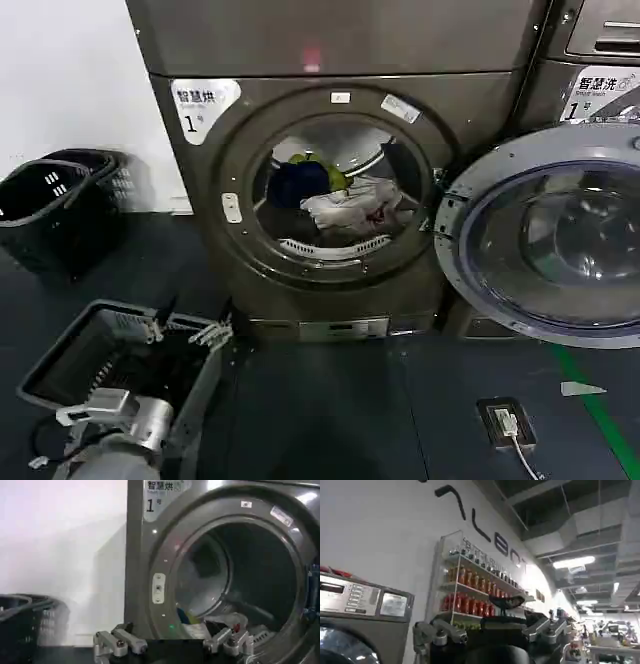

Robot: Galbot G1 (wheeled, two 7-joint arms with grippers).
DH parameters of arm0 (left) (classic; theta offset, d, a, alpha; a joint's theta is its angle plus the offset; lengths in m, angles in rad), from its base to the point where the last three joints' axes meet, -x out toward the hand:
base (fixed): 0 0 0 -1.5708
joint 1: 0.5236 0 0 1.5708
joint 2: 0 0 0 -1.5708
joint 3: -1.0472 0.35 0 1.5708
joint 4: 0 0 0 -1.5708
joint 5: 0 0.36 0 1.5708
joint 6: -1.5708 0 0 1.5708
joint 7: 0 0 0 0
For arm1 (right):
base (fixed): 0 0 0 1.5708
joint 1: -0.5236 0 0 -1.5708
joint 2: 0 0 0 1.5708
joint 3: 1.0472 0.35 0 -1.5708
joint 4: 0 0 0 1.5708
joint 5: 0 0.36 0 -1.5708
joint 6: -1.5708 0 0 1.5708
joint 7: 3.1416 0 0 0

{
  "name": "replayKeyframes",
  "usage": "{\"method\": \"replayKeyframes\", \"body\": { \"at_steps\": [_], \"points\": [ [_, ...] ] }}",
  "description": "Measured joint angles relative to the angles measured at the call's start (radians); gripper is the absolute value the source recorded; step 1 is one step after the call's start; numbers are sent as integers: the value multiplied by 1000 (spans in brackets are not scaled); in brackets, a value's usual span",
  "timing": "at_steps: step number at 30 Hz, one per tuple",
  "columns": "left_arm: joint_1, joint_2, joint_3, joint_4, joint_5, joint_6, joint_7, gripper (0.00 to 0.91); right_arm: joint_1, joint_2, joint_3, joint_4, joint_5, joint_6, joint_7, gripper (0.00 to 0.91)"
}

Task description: Grasp the clothes from the dryer.

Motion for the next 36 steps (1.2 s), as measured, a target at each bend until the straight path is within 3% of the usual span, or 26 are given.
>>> {"method": "replayKeyframes", "body": {
  "at_steps": [36],
  "points": [
    [-26, 36, -69, -1, -52, 7, 3, 907, 14, -6, -6, 4, 8, -5, -21, 907]
  ]
}}
